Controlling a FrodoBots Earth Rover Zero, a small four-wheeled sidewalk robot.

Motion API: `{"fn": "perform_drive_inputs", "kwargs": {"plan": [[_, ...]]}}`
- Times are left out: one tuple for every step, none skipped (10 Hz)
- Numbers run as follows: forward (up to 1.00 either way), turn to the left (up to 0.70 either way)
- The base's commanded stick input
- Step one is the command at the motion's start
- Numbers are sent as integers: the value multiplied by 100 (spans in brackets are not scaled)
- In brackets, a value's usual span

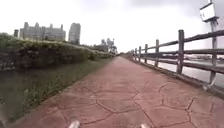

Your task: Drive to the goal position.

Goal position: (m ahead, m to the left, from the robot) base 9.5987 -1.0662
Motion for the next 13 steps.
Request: {"fn": "perform_drive_inputs", "kwargs": {"plan": [[70,0],[70,0],[70,0],[70,0],[70,0],[70,0],[70,0],[70,0],[70,0],[70,0],[70,0],[70,0],[70,0]]}}
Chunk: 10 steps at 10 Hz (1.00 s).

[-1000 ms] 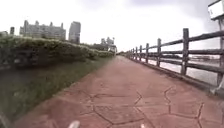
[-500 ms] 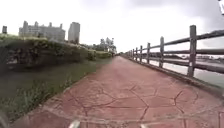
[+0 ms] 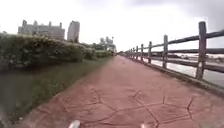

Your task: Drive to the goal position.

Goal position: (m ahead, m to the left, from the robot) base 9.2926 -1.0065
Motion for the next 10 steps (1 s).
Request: {"fn": "perform_drive_inputs", "kwargs": {"plan": [[70,0],[70,0],[70,0],[70,0],[70,0],[70,0],[70,0],[70,0],[70,0],[70,0]]}}
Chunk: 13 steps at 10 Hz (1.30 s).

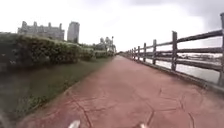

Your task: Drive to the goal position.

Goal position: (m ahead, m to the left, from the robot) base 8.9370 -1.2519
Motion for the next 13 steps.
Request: {"fn": "perform_drive_inputs", "kwargs": {"plan": [[70,0],[70,0],[70,0],[70,0],[70,0],[70,0],[70,0],[70,0],[70,0],[70,0],[70,0],[70,0],[70,0]]}}
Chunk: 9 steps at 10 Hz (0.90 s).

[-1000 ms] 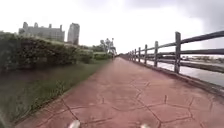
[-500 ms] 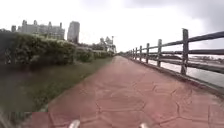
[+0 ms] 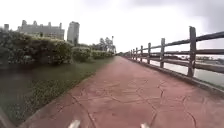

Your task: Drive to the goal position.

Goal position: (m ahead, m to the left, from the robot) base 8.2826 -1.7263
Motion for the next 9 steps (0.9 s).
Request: {"fn": "perform_drive_inputs", "kwargs": {"plan": [[70,0],[70,0],[70,0],[70,0],[70,0],[70,0],[70,0],[70,0],[70,0]]}}
